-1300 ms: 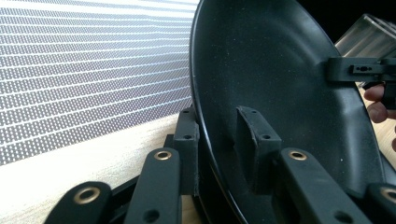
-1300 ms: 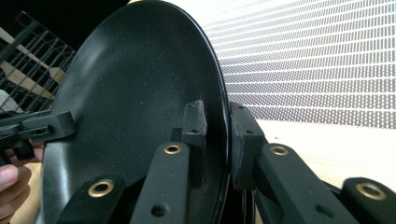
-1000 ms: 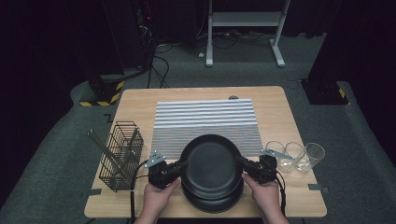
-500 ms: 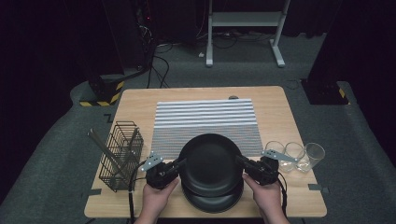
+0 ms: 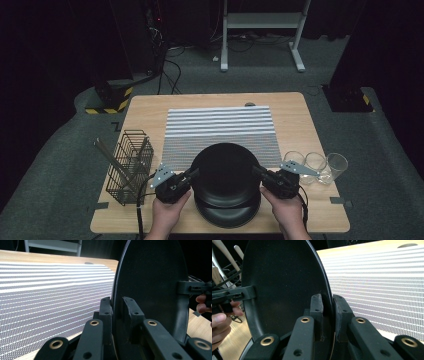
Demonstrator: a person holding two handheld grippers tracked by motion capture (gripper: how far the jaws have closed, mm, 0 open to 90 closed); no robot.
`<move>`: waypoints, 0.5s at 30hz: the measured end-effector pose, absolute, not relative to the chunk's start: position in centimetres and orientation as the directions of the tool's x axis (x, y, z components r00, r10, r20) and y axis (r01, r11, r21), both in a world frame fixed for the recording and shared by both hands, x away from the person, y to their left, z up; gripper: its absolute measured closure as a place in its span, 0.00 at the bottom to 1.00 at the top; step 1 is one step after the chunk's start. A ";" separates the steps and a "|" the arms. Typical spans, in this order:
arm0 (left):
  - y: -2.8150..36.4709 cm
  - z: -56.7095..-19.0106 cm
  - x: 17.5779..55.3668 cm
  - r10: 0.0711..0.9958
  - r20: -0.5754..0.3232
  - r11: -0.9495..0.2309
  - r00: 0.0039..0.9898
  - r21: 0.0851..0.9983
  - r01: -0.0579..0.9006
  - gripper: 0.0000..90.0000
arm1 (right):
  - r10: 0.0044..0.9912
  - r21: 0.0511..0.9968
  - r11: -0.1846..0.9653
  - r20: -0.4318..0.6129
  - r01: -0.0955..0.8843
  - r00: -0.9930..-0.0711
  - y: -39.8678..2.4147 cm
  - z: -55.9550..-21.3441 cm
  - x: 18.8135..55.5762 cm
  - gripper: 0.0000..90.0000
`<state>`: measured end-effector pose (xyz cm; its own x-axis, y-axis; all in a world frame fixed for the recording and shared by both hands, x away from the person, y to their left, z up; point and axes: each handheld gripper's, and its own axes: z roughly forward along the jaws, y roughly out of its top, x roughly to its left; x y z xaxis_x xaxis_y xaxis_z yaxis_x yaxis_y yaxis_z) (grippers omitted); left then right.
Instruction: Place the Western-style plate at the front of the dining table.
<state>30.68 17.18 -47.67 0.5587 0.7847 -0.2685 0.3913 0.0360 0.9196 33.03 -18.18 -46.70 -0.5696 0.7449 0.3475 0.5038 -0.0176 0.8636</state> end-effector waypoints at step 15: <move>17.1 -47.4 30.3 0.796 -0.237 0.040 0.557 0.939 0.343 0.87 | 0.745 0.876 -0.004 0.325 0.483 -0.582 -18.0 -46.3 32.8 0.88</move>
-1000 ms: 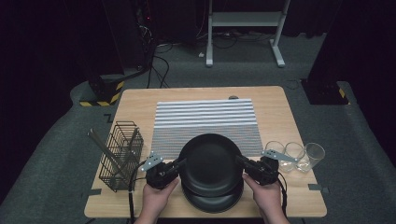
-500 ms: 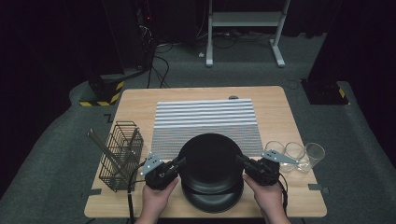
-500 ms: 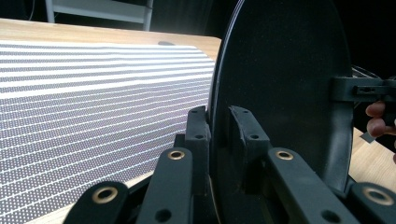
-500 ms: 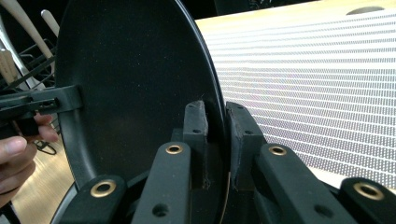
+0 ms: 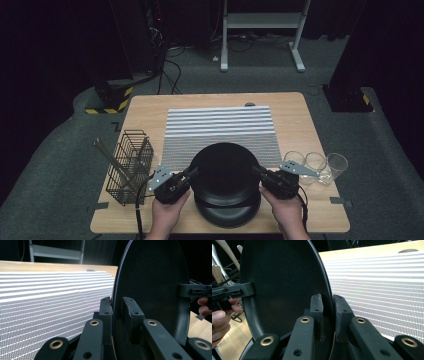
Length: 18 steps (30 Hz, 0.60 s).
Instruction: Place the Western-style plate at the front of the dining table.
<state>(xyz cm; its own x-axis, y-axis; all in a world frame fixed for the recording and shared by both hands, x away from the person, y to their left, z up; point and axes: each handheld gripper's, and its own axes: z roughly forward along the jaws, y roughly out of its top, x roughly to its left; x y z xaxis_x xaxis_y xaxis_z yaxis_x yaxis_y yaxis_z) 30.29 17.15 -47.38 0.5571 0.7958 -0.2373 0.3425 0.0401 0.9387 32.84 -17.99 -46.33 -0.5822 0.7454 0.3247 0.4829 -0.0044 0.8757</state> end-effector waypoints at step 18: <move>16.9 -47.5 30.6 0.799 -0.209 0.003 0.564 0.939 0.343 0.87 | 0.764 0.886 0.014 0.289 0.463 -0.577 -17.9 -46.5 32.8 0.88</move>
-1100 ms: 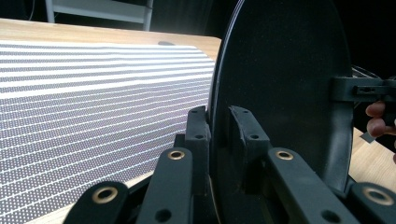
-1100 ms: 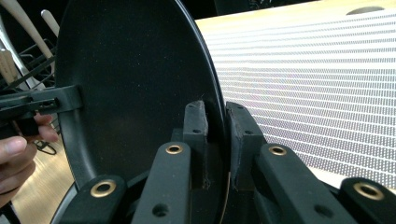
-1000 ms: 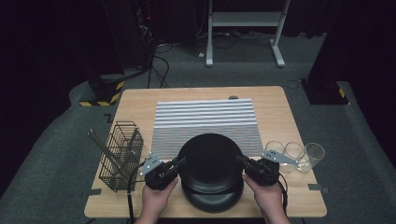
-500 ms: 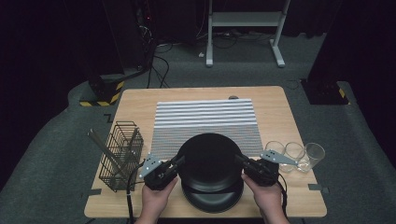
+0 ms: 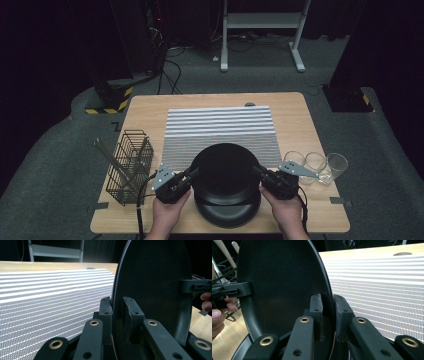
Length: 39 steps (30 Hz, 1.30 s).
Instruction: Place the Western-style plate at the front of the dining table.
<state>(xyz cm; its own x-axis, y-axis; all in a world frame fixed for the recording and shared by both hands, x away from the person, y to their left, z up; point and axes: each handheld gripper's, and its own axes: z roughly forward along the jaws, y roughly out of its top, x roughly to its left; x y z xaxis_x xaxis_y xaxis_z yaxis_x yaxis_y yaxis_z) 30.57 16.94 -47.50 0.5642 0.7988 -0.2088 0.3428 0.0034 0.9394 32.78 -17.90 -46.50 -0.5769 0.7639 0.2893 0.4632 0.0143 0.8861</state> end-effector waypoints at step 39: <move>16.2 -46.2 33.7 0.835 -0.206 0.049 0.510 0.951 0.304 0.85 | 0.786 0.910 0.013 0.247 0.414 -0.567 -17.7 -44.6 36.2 0.87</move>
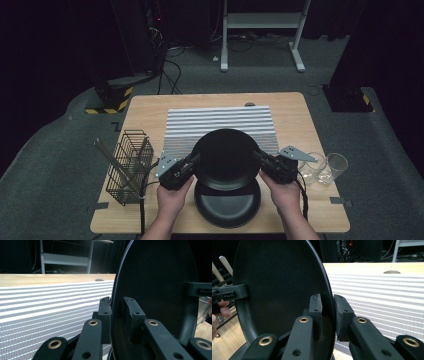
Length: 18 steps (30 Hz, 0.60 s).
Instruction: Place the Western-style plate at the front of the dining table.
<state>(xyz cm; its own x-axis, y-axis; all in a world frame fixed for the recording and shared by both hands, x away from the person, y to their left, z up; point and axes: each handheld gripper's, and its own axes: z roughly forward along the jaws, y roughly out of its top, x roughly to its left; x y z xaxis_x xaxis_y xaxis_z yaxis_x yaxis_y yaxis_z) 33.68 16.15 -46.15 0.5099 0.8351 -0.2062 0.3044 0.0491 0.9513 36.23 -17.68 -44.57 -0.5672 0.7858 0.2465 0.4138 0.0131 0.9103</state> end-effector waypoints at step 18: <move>15.8 -45.8 35.9 0.838 -0.206 0.050 0.505 0.951 0.304 0.85 | 0.807 0.912 -0.004 0.246 0.411 -0.538 -17.6 -44.2 38.0 0.86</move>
